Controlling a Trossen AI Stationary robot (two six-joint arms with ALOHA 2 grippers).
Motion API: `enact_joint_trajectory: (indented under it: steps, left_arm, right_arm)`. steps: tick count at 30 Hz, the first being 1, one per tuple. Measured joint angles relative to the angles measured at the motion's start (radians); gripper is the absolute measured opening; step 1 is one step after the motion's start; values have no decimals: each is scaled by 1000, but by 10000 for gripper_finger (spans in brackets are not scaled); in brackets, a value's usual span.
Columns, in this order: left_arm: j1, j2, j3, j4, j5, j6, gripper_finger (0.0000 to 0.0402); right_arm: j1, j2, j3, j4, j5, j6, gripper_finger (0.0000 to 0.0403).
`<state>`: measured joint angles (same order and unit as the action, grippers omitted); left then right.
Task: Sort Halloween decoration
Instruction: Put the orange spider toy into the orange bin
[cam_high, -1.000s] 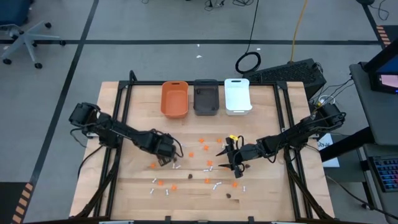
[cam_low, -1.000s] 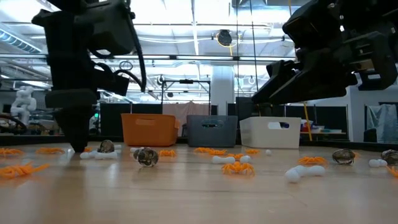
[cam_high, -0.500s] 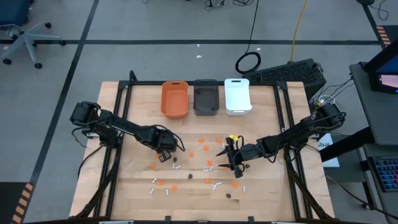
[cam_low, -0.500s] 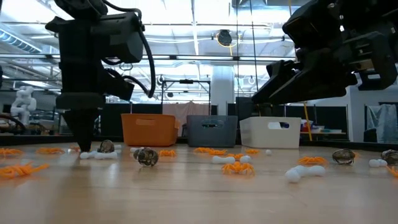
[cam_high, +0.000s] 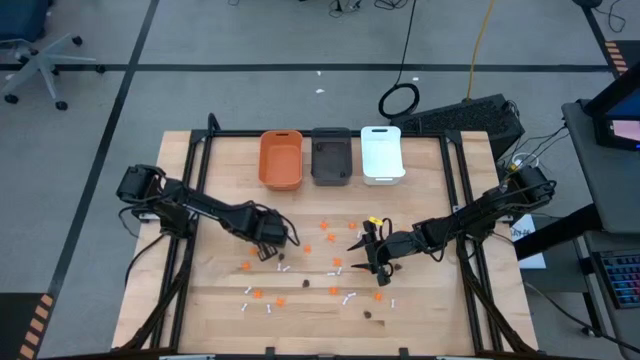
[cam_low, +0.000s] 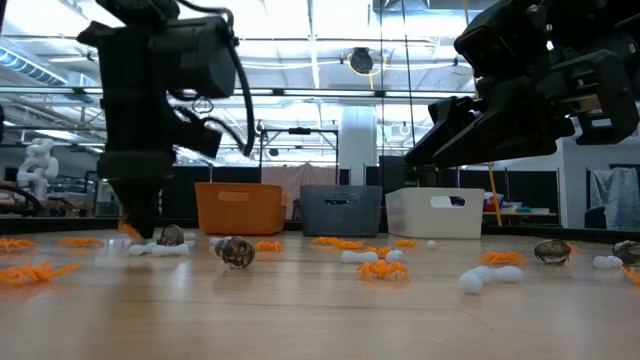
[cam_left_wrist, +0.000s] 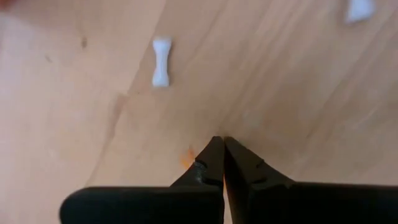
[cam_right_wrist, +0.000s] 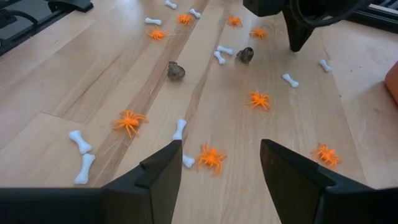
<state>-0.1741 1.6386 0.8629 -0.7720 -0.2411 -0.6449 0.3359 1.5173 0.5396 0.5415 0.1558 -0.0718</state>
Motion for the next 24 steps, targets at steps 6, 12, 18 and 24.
enact_joint_trajectory:
  steps: [6, 12, 18, 24]
  left_arm:
    - [-53, -60, 18, -5, -109, 29, 0]
    - [-124, -233, 18, 51, -199, 24, 0]
    - [-221, -398, -21, 269, -362, 146, 0]
    - [-277, -482, -117, 611, -408, 290, 0]
  right_arm:
    - [0, 0, 0, 0, 0, 2, 201]
    - [0, 0, 0, -2, 0, 4, 201]
    - [0, 0, 0, 0, 0, 5, 201]
    - [0, 0, 0, -1, -1, 7, 201]
